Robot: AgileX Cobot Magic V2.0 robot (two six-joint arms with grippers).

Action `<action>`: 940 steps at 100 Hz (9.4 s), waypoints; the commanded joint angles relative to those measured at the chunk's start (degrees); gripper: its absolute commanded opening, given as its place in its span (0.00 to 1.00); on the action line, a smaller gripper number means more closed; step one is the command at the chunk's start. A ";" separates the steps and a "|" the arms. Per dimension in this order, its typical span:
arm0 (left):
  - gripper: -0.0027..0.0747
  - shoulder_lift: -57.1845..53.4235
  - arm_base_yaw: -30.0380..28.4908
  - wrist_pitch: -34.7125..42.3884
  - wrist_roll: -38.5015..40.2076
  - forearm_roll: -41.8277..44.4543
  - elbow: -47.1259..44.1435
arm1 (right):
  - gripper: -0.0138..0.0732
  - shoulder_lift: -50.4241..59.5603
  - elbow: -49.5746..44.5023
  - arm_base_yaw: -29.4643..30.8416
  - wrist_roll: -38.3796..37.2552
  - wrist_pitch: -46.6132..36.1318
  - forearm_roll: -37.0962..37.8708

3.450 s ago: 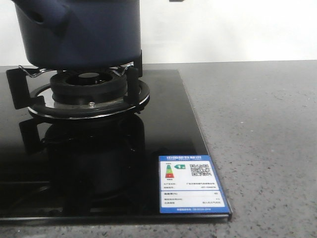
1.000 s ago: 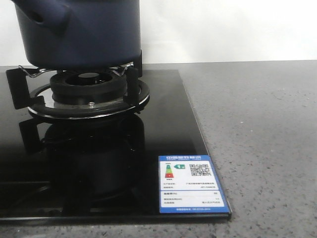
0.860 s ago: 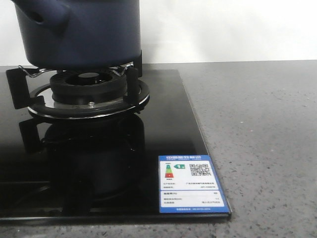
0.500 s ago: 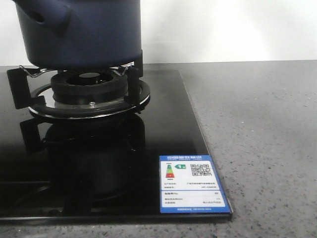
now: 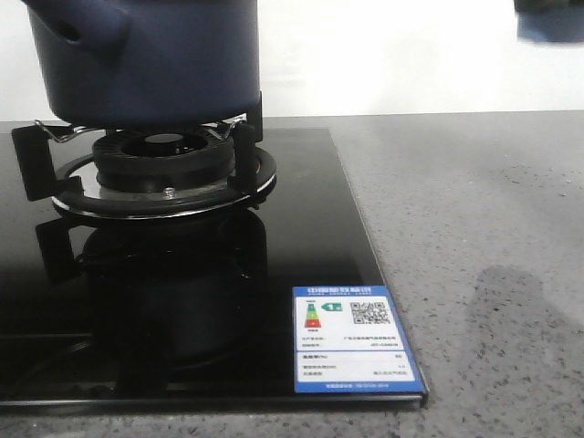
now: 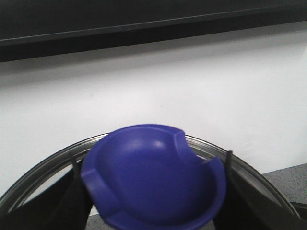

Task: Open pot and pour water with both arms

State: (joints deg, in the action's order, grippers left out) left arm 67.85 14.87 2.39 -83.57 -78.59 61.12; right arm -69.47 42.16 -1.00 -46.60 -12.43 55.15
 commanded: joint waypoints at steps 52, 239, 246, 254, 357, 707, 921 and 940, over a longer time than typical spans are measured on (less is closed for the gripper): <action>0.48 -1.77 0.11 1.32 0.56 -0.09 1.85 | 0.44 -8.84 -6.03 7.87 7.94 -21.22 0.18; 0.48 -1.77 0.11 1.32 0.56 -0.09 1.85 | 0.82 -1.65 -8.90 7.87 -6.98 -10.99 9.98; 0.48 -1.77 0.11 1.32 0.56 -0.09 1.85 | 0.82 -0.30 -10.73 7.87 -8.74 -12.32 12.65; 0.48 -1.77 0.11 1.32 0.56 -0.09 1.85 | 0.82 1.12 -13.03 7.87 -11.36 -12.54 13.28; 0.48 2.29 0.21 -25.33 0.56 -11.14 1.85 | 0.82 28.15 -22.80 7.87 -26.84 -11.89 22.77; 0.45 -9.69 -16.62 -33.34 -1.56 -9.27 1.58 | 0.50 28.15 -15.22 7.87 -26.84 -30.09 22.81; 0.01 -57.87 -16.62 -15.41 -2.27 -10.48 -47.41 | 0.09 53.77 -29.65 7.87 -26.32 -5.19 18.96; 0.01 -57.87 -16.62 -15.16 -2.27 -10.48 -47.51 | 0.09 53.77 -29.65 7.87 -26.32 -5.19 18.96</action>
State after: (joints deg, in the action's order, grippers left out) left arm 9.41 -1.57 -12.73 -85.87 -87.81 12.09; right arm -15.26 10.96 6.63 -73.40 -17.27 75.20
